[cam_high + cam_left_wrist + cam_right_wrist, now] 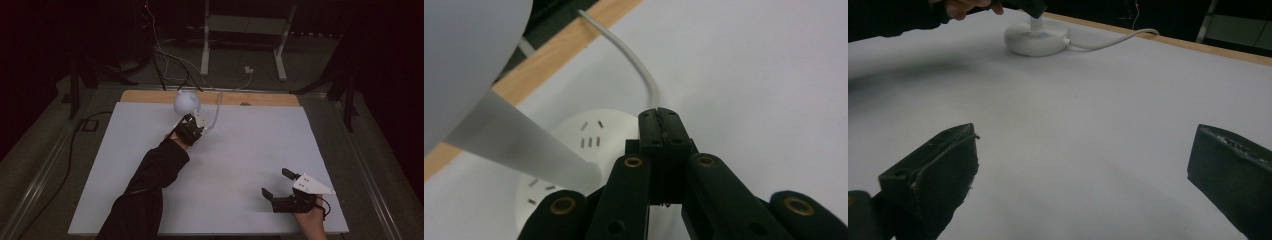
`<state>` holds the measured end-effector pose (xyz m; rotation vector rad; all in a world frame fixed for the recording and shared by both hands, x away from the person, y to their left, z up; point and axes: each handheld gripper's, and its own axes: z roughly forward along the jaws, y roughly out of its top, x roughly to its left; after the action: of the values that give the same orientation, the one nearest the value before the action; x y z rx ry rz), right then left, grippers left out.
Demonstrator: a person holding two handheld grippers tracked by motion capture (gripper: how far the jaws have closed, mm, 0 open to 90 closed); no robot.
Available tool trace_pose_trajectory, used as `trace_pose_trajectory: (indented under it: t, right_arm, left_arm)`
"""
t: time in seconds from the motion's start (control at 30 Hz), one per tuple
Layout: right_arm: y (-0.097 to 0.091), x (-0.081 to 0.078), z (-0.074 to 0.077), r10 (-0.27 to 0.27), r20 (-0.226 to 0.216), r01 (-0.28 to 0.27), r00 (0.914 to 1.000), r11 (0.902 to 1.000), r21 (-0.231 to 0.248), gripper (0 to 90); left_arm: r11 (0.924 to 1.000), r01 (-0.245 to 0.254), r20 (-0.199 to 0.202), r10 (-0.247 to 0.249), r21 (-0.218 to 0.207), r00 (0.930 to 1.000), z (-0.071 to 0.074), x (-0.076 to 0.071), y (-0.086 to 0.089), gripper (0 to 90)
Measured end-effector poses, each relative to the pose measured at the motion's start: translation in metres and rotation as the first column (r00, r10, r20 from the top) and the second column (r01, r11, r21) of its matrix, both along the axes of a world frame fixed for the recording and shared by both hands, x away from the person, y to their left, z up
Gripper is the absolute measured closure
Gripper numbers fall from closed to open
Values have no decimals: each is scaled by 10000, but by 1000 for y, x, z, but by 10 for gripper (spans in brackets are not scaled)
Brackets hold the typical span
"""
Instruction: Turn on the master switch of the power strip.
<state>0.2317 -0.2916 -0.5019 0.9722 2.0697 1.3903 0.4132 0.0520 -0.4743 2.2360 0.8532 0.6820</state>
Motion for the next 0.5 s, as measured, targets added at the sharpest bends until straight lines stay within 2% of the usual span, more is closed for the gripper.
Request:
trace_pose_trajectory:
  t: [0.1,0.17,0.23,0.27,0.37,0.5]
  right_arm:
    - [0,0,0,-8,-3,8,10000,10000,19,0]
    - [0,0,0,-11,-5,11,10000,10000,18,0]
    - [0,0,0,-17,-4,17,10000,10000,21,0]
    - [0,0,0,-16,-8,16,10000,10000,26,0]
    - [0,0,0,-22,-17,22,10000,10000,28,0]
    - [0,0,0,-31,-31,31,10000,10000,53,0]
  left_arm:
    - [9999,104,-67,-104,-33,9999,3,-3,2,900]
    - [9992,295,-305,-303,-255,9991,8,-7,4,900]
    - [9989,359,-305,-368,-299,9989,10,-8,5,900]
    - [9978,433,-475,-457,-495,9978,14,-10,7,900]
    - [9976,487,-492,-511,-491,9975,17,-12,9,900]
    - [9946,655,-681,-710,-800,9952,22,-18,13,900]
